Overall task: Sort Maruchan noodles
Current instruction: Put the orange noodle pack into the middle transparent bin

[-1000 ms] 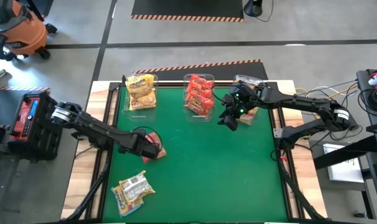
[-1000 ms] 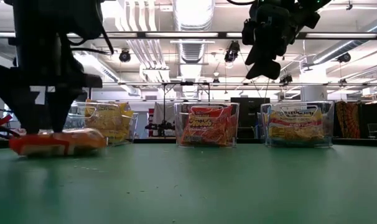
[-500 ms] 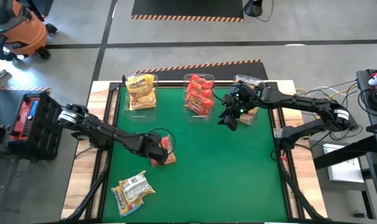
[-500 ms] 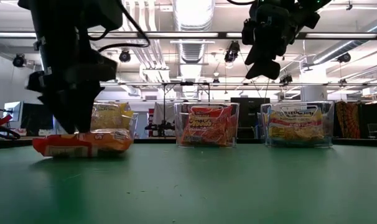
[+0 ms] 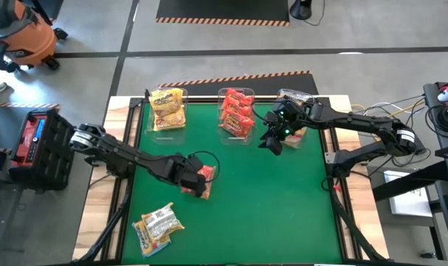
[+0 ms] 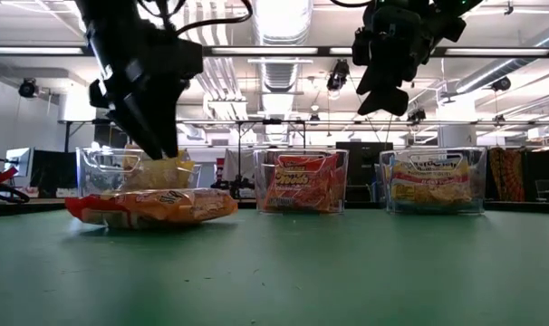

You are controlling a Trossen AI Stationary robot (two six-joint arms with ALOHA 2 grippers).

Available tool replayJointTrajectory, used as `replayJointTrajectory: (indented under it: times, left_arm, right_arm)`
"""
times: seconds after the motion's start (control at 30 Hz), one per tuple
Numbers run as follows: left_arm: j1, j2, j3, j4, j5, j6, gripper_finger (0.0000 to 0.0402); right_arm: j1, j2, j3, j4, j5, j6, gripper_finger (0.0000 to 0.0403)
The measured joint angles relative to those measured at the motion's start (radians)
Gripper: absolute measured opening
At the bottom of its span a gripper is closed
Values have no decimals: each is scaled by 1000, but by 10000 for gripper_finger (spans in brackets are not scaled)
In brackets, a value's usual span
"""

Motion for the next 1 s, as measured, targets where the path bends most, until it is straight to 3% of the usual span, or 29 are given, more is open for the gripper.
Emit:
replayJointTrajectory:
  times: [0.23,0.4,0.8,1.0]
  left_arm:
    - [2,20,49,2,117,-521,206]
    - [1,50,51,11,117,-679,206]
    - [5,169,50,29,140,-805,206]
    - [9,199,53,41,149,-627,206]
  right_arm:
    - [0,0,0,0,0,2,205]
    - [0,0,0,4,0,1,206]
    - [0,0,0,-6,0,2,206]
    - [0,0,0,-7,0,2,205]
